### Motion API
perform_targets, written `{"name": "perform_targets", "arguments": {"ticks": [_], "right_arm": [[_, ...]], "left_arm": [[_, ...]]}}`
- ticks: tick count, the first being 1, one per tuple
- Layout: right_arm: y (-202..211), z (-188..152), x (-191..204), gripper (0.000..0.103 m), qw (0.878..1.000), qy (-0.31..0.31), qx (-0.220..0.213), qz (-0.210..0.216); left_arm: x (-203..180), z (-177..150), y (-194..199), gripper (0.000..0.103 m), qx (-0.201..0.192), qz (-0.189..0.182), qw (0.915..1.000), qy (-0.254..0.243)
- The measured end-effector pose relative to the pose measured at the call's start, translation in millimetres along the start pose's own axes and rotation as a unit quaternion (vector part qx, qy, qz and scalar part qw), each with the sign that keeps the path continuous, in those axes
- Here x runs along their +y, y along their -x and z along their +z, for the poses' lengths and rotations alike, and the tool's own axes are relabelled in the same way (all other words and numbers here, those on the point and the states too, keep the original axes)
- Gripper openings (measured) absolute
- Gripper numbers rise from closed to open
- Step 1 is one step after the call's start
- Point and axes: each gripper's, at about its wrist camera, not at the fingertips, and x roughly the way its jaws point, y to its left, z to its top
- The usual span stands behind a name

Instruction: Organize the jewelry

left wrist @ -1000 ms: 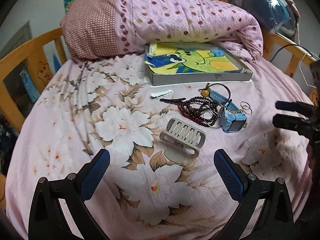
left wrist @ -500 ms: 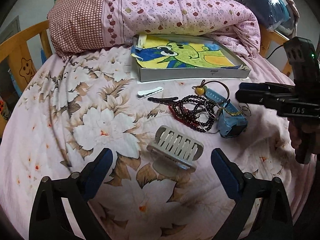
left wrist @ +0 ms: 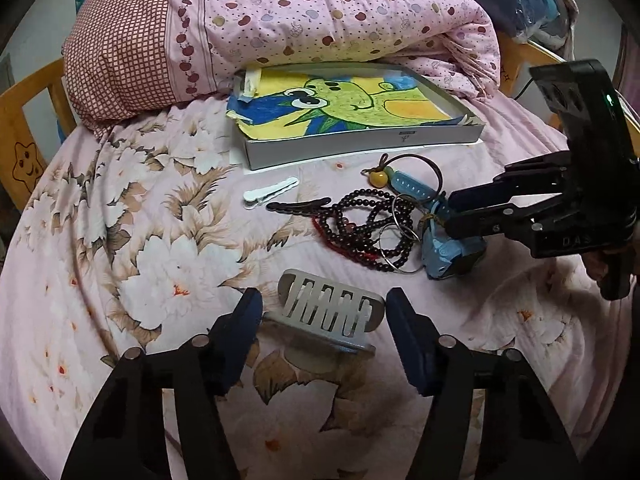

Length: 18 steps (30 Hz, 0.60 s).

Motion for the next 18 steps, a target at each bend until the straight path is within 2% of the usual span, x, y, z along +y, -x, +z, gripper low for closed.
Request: {"name": "perform_targets", "arguments": {"ticks": [4, 8, 9, 10, 12, 18], "right_arm": [[-10.7, 4.5, -17.3, 0.028, 0.998, -0.053, 0.026, 0.036], [-17.7, 3.6, -32.4, 0.028, 0.992, -0.104, 0.031, 0.07], [-17.0, 2.2, -33.4, 0.024, 0.991, -0.108, 0.028, 0.074], [-16.4, 0.7, -34.0, 0.015, 0.99, -0.111, 0.025, 0.085], [-16.9, -1.2, -34.6, 0.008, 0.986, -0.126, 0.02, 0.11], [-13.6, -7.1, -32.1, 0.006, 0.984, -0.133, 0.005, 0.123]], "left_arm": [[-2.4, 0.7, -0.4, 0.058, 0.002, 0.002, 1.0, -0.003], [-2.7, 1.5, -0.9, 0.058, 0.005, 0.004, 1.0, 0.0], [-2.6, 1.9, -1.2, 0.058, 0.006, 0.004, 1.0, 0.002], [-2.5, 1.6, -1.1, 0.058, 0.006, 0.004, 1.0, 0.004], [-2.3, 1.7, -1.5, 0.058, 0.007, 0.004, 0.9999, 0.007], [-2.1, 1.4, -1.1, 0.057, 0.006, 0.003, 0.9998, 0.016]]}}
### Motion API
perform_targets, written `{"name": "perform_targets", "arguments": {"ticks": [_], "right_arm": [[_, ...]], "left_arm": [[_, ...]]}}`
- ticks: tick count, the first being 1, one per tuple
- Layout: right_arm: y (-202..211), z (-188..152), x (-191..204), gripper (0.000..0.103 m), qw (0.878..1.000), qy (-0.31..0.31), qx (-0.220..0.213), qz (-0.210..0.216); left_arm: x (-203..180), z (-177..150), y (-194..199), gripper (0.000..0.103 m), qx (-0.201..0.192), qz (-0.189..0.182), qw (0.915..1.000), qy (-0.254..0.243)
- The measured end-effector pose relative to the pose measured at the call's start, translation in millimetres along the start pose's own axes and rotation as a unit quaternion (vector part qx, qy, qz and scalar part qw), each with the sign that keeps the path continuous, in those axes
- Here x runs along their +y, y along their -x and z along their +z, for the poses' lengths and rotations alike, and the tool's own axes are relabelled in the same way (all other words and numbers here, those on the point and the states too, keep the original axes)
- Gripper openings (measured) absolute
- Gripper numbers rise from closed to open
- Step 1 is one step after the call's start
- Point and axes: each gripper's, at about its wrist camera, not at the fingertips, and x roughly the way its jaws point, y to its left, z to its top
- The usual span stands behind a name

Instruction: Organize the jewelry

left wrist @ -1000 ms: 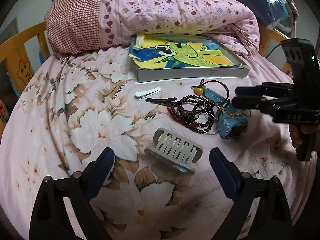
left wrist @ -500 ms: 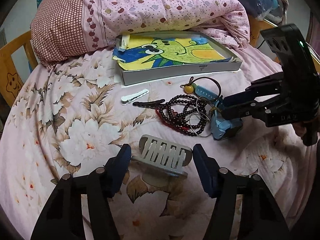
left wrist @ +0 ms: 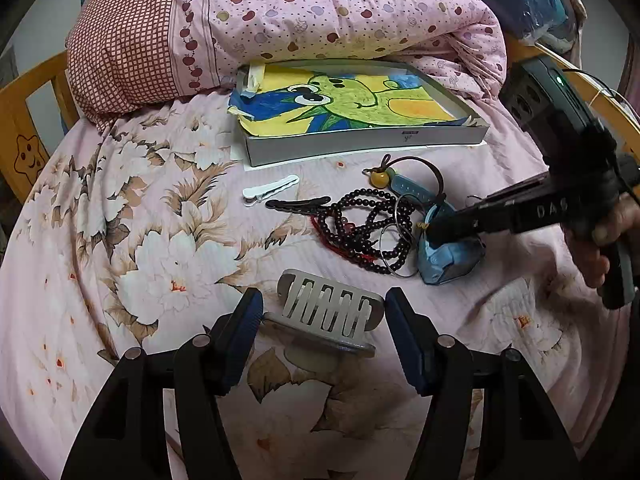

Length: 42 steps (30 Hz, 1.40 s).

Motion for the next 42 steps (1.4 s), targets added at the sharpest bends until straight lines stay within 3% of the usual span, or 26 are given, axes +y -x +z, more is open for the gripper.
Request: {"name": "perform_targets", "arguments": {"ticks": [5, 11, 21, 26, 32, 36, 42], "right_arm": [[19.9, -2.7, -6.3, 0.006, 0.998, -0.035, -0.036, 0.041], [44.2, -0.5, -1.3, 0.006, 0.994, -0.041, -0.078, 0.061], [110.5, 25.8, -6.4, 0.004, 0.97, -0.027, -0.225, 0.09], [135.3, 42.2, -21.1, 0.004, 0.953, -0.023, -0.292, 0.072], [160.9, 56.7, -50.6, 0.004, 0.927, -0.033, -0.373, 0.017], [161.2, 59.5, -79.1, 0.004, 0.922, -0.055, -0.383, -0.019], [140.9, 50.6, -118.5, 0.004, 0.935, -0.095, -0.337, -0.047]], "left_arm": [[-2.1, -0.8, 2.6, 0.057, -0.003, 0.003, 0.9999, 0.011], [-8.5, 3.0, 9.5, 0.057, -0.013, 0.0, 0.9995, 0.028], [-16.1, 49.5, 16.5, 0.057, -0.048, 0.01, 0.9981, 0.038], [-10.9, 93.1, 14.1, 0.057, -0.062, 0.015, 0.9975, 0.031], [-9.0, 143.7, -8.3, 0.057, -0.077, 0.018, 0.9966, 0.023], [-12.5, 165.7, -34.7, 0.057, -0.075, 0.02, 0.9967, 0.024], [-22.3, 179.2, -88.2, 0.057, -0.046, 0.012, 0.998, 0.043]]}}
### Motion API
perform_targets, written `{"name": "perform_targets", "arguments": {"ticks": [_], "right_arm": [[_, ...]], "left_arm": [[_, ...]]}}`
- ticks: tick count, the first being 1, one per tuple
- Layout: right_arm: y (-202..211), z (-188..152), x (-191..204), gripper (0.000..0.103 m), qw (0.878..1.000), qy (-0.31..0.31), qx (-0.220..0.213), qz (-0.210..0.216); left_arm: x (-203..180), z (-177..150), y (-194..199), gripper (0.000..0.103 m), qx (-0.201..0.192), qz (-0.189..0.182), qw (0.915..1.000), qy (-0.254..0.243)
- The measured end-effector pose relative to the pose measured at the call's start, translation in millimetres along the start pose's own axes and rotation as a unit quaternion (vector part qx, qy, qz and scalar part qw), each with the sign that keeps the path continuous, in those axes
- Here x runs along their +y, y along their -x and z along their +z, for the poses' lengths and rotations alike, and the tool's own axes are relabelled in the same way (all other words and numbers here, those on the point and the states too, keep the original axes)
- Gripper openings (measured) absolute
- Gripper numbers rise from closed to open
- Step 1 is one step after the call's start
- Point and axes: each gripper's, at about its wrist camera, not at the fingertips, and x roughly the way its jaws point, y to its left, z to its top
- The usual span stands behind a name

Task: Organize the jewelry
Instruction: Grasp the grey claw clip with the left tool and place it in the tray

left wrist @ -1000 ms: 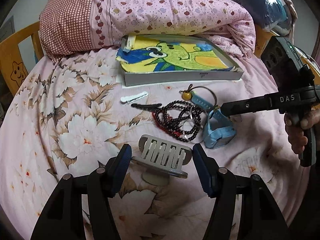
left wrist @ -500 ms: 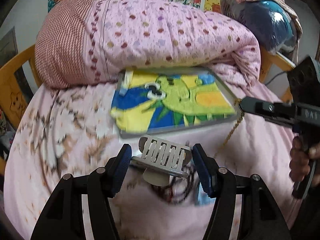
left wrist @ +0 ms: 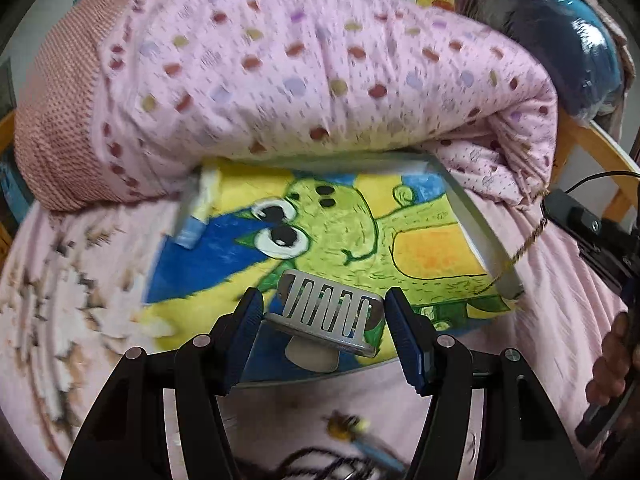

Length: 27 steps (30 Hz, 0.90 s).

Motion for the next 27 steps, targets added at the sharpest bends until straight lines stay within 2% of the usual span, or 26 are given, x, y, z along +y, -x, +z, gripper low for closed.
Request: {"name": "perform_targets", "arguments": {"ticks": [6, 15, 17, 19, 21, 23, 27], "right_arm": [[-15.4, -14.7, -17.5, 0.004, 0.998, -0.002, 0.045, -0.043], [-20.5, -23.8, -22.2, 0.006, 0.993, 0.023, 0.063, -0.099], [-19.9, -23.9, -22.0, 0.011, 0.992, 0.027, 0.064, -0.11], [-18.1, -24.2, -22.3, 0.031, 0.991, 0.026, 0.061, -0.118], [-13.5, -24.4, -20.2, 0.041, 0.991, 0.029, 0.051, -0.122], [-9.3, -23.8, -14.5, 0.045, 0.99, 0.04, 0.043, -0.128], [1.4, -23.9, 0.6, 0.066, 0.988, 0.066, 0.019, -0.14]], "left_arm": [[-15.0, -2.7, -41.4, 0.057, 0.031, -0.013, 0.9994, 0.01], [-20.8, 3.0, -50.4, 0.058, 0.027, -0.018, 0.9994, 0.011], [-22.2, 3.4, -52.0, 0.058, 0.03, -0.018, 0.9993, 0.014], [-21.1, 3.2, -51.4, 0.058, 0.034, -0.017, 0.9991, 0.018], [-19.5, 2.7, -50.8, 0.063, 0.043, -0.017, 0.9986, 0.027], [-15.8, 0.8, -49.3, 0.07, 0.052, -0.016, 0.9977, 0.04], [-6.4, -3.9, -37.7, 0.072, 0.043, -0.012, 0.9971, 0.062]]}}
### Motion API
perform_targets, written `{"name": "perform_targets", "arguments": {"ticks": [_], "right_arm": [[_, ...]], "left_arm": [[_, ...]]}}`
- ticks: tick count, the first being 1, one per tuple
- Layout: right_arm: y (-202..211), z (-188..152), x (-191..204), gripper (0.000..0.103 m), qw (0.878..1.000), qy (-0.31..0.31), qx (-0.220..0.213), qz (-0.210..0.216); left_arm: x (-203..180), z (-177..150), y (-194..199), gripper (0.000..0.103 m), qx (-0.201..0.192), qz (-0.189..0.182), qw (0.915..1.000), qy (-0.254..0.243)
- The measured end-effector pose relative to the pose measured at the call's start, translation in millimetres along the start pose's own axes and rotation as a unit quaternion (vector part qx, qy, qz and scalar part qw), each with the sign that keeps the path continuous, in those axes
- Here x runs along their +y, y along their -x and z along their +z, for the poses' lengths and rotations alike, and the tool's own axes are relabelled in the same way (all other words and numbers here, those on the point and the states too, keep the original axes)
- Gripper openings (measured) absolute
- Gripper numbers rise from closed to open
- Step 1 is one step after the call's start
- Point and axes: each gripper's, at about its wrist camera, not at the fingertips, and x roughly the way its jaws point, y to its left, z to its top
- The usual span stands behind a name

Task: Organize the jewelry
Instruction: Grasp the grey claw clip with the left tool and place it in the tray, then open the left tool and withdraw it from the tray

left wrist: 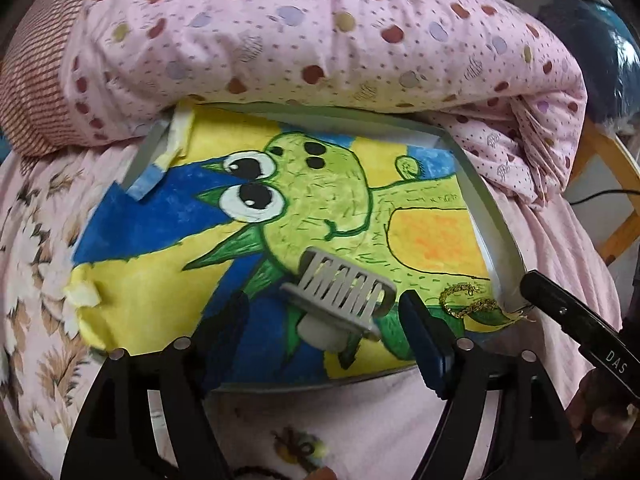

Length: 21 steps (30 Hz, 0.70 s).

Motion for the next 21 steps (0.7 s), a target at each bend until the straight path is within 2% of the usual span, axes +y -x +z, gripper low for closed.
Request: {"name": "perform_targets", "arguments": {"ticks": [1, 4, 6, 9, 15, 21], "right_arm": [[5.5, -0.8, 3.7, 0.073, 1.0, 0.007, -0.008, -0.001], [23.6, -5.5, 16.4, 0.082, 0.999, 0.029, -0.035, -0.002], [33.8, -8.8, 24.1, 0.089, 0.998, 0.041, -0.048, -0.003], [52.6, -16.5, 37.5, 0.098, 0.996, 0.059, -0.07, -0.006], [83.5, -35.2, 54.1, 0.1, 0.994, 0.082, -0.072, -0.021], [98.3, -55.1, 61.4, 0.1, 0.997, 0.071, -0.033, -0.025]], "left_arm": [[2.0, -1.3, 4.6, 0.072, -0.003, 0.002, 1.0, 0.005], [6.0, -5.7, 21.6, 0.076, -0.021, 0.004, 0.9997, 0.011], [8.0, -11.1, 38.8, 0.094, -0.039, 0.01, 0.9991, 0.01], [10.5, -20.6, 65.6, 0.097, -0.071, 0.016, 0.9974, 0.003], [19.0, -45.2, 111.4, 0.097, -0.103, 0.017, 0.9946, 0.002], [25.8, -77.9, 141.6, 0.097, -0.113, -0.004, 0.9936, -0.005]]}}
